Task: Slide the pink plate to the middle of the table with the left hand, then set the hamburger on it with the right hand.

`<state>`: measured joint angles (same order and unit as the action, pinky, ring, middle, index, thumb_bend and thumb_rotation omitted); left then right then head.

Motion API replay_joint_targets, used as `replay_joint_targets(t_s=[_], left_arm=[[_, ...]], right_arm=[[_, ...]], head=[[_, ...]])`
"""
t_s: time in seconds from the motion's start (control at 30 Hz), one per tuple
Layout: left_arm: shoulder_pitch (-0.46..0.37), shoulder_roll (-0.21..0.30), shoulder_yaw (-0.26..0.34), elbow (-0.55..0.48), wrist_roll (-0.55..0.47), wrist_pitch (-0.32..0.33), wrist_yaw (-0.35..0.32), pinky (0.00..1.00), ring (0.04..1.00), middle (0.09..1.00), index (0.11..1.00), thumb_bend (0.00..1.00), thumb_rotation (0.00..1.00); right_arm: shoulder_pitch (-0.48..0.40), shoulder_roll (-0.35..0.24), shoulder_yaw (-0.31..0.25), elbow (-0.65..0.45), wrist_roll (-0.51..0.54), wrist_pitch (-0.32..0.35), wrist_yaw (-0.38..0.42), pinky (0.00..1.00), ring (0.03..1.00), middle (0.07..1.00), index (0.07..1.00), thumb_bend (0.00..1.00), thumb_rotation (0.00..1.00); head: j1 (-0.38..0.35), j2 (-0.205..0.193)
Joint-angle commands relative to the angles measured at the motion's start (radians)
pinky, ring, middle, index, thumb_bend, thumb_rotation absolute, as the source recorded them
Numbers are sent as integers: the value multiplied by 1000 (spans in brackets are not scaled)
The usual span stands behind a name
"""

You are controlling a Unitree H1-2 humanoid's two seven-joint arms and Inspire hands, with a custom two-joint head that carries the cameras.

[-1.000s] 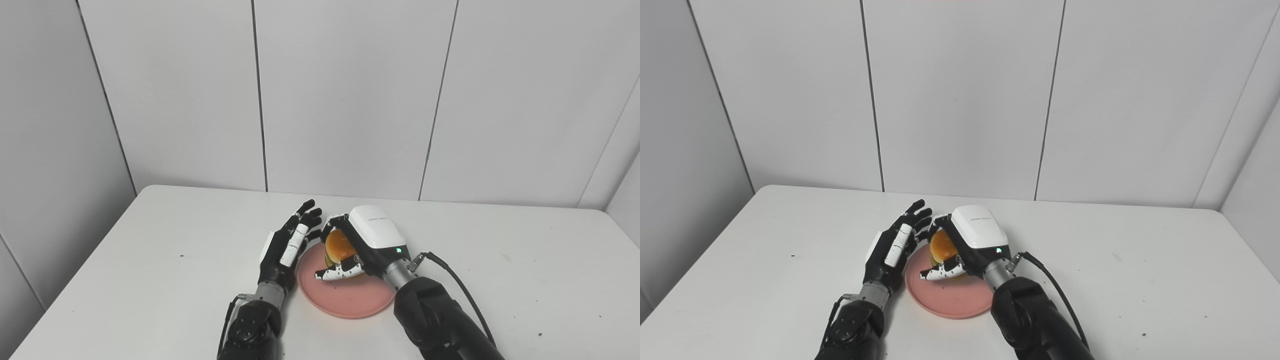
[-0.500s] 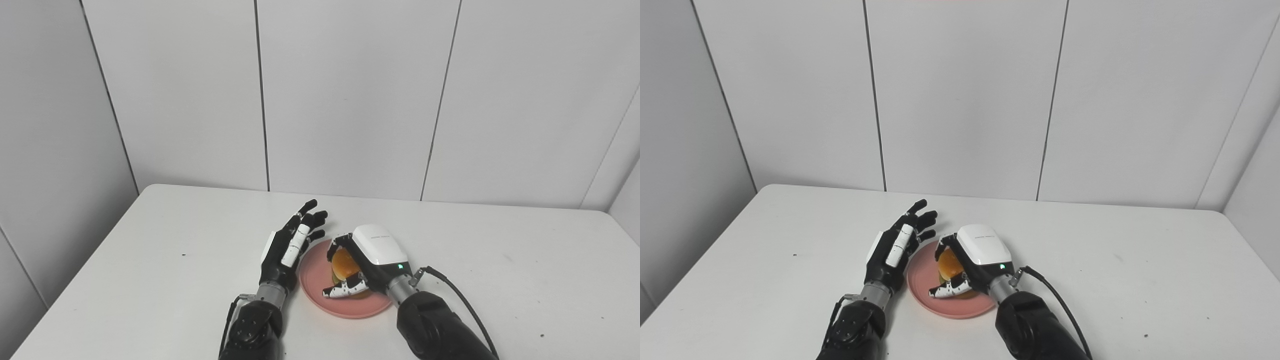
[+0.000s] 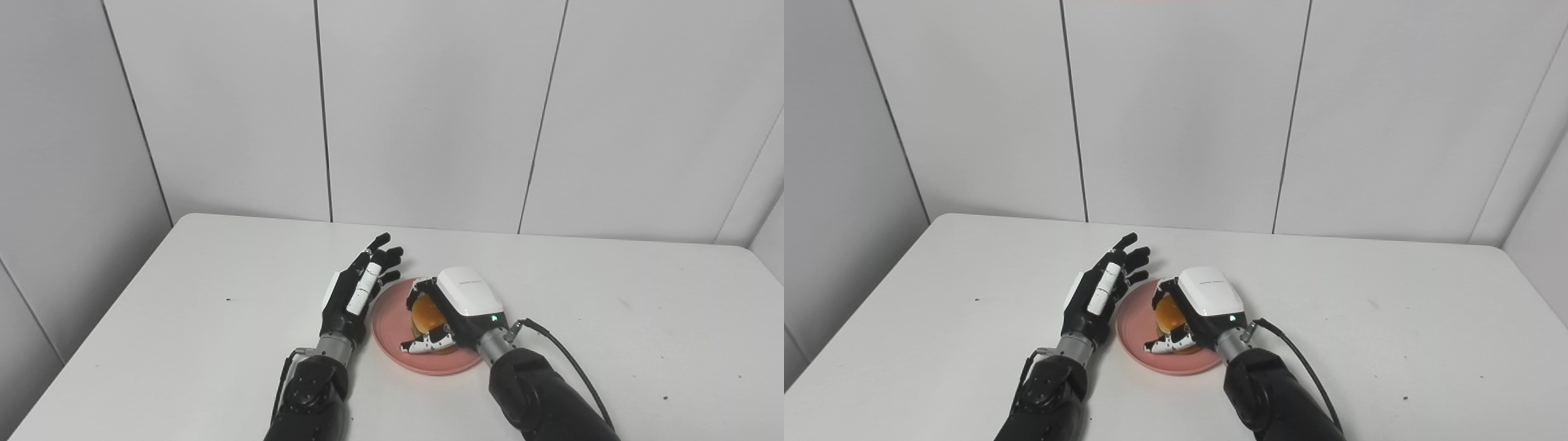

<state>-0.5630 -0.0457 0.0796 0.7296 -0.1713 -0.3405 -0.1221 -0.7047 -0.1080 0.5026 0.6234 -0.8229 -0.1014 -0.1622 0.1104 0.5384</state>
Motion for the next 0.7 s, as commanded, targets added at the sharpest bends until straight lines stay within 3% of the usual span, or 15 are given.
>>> replay_joint_targets(t_s=[0.0,0.07,0.1,0.17,0.27,0.53,0.67], left_arm=[[-9,11,-5,-12,6,-29,-8,747,833,796,842,946,762],[-10,11,-4,-9,4,-36,-11,728,831,796,842,925,763],[-10,10,-4,-7,3,-39,-12,712,823,794,836,918,757],[-12,11,-4,-2,4,-46,-12,682,811,790,832,907,754],[-14,12,-3,4,3,-50,-13,681,801,781,827,925,746],[-13,17,-7,9,6,-61,-20,694,789,778,833,936,744],[-8,16,-7,-4,0,-25,-19,745,809,790,837,967,744]], right_arm=[[-40,-10,-5,-33,11,-30,-3,309,408,509,568,681,499],[-36,-14,-6,-47,19,-29,14,368,470,567,630,796,686],[-34,-15,-8,-52,25,-31,21,457,562,642,674,849,730],[-31,-15,-14,-61,39,-40,27,576,677,727,728,906,774],[-31,-17,-14,-62,47,-53,14,674,763,782,745,959,833],[-18,-28,-21,-119,59,-52,23,740,803,815,750,967,905],[-6,-37,-40,-167,78,-70,6,703,782,802,745,931,913]], head=[[1,0],[1,-1],[1,-1],[0,-2],[-1,-4],[-6,-2],[-7,-1]])
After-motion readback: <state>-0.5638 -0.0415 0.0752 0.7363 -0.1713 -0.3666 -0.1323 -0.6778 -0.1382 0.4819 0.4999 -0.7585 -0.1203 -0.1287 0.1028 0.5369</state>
